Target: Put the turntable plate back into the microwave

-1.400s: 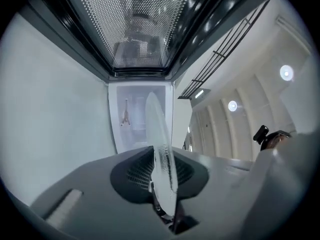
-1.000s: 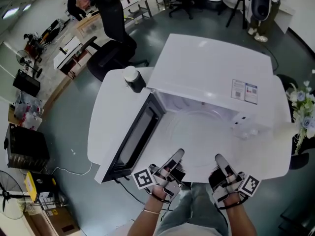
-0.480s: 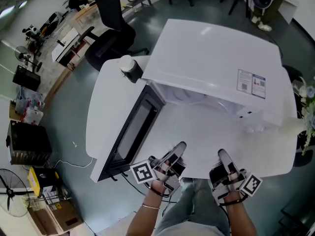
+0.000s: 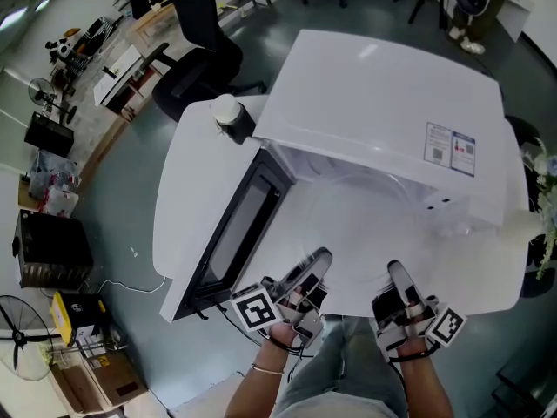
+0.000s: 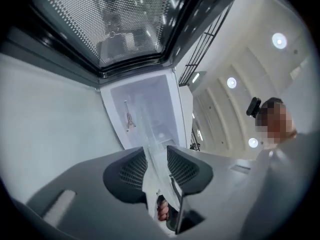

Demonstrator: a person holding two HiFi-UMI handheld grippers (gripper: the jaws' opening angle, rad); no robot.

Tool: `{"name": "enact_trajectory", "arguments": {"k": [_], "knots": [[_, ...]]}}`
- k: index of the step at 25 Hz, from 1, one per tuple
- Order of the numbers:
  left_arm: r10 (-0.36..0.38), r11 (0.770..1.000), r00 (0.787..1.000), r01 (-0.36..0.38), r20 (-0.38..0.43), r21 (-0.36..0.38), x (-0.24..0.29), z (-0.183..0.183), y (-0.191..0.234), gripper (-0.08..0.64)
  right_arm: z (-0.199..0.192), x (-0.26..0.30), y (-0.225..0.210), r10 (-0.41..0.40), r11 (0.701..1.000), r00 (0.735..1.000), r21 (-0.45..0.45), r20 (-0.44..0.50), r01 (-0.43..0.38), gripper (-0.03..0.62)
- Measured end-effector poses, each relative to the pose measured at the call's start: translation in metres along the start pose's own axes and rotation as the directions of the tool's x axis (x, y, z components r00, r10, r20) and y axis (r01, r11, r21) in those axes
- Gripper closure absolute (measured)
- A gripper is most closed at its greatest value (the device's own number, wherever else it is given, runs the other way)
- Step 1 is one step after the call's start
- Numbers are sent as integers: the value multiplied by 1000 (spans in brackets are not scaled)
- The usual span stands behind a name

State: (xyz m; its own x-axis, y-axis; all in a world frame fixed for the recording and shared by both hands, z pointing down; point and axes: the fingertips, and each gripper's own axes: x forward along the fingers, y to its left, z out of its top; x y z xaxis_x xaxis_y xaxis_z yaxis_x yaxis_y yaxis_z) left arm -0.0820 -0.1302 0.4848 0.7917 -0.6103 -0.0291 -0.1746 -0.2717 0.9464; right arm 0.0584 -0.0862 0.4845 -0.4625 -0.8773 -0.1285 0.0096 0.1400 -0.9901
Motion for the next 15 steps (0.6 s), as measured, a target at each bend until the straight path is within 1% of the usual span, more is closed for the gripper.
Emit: {"name": "enact_trajectory", "arguments": {"k": [3, 6, 12, 15], "knots": [[53, 995, 999, -52, -9, 85, 0, 1, -2, 415, -1, 3, 2, 9, 1000, 1000, 5, 0, -9, 543], [98, 983, 995, -95, -10, 157, -3, 2, -4, 382, -2, 6, 3, 13, 1000, 1000, 2, 3, -13, 543], [149, 960, 989, -146, 6, 240, -14, 5, -7, 340, 2, 8, 2, 12, 1000, 1000, -6, 26, -12, 543], [190, 937, 981, -190, 29, 294, -23, 7, -8, 336, 4, 9, 2, 9, 1000, 999, -14, 40, -8, 541]]}}
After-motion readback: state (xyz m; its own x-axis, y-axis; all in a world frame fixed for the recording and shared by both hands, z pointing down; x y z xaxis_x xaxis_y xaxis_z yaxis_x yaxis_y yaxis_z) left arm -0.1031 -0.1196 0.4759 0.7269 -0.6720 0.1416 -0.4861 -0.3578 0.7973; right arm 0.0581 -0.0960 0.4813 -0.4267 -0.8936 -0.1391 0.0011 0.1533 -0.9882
